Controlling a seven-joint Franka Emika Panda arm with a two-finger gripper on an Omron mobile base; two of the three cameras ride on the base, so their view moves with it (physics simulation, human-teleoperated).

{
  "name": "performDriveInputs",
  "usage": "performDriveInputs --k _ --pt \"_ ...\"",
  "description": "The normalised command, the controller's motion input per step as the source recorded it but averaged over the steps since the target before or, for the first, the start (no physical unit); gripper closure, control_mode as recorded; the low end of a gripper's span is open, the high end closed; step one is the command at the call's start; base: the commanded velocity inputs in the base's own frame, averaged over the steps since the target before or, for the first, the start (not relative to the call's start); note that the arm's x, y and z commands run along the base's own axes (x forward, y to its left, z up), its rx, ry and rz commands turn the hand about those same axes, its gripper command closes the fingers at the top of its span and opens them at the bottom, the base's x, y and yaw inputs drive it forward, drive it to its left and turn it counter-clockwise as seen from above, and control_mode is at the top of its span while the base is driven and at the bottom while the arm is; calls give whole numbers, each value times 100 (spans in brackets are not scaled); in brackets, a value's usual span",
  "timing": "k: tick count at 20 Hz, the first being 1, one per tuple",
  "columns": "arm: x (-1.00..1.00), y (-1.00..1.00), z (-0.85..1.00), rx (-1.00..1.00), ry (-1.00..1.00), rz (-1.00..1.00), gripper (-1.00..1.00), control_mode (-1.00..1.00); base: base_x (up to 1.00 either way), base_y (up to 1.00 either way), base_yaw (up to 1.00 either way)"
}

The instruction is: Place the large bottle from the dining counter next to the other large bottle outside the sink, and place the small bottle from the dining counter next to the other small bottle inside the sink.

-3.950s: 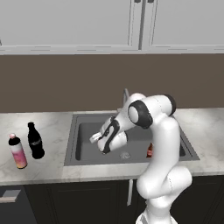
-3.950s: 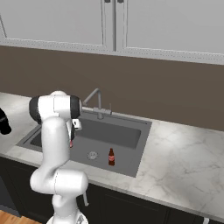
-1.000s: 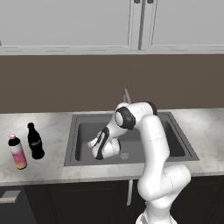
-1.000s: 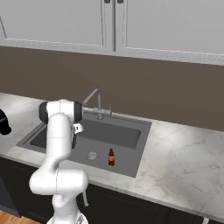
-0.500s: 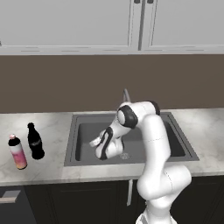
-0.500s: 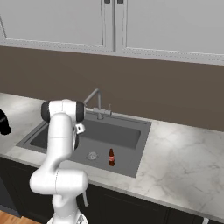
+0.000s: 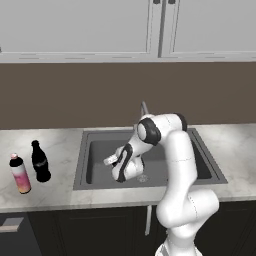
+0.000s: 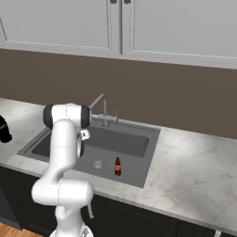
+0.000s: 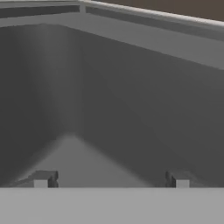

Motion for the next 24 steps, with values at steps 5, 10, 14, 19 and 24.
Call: performDriveInputs --k 5,10,14,19,24 --pt "-34 0 28 8 -8 0 -100 -100 0 0 0" --pt "-49 0 56 7 -7 0 -100 -100 0 0 0" --pt "-67 0 64 7 -3 0 -100 -100 0 0 0" --pt "-84 0 58 9 0 0 -100 -100 0 0 0" --pt "-70 -10 86 10 0 -1 -100 -100 0 0 0"
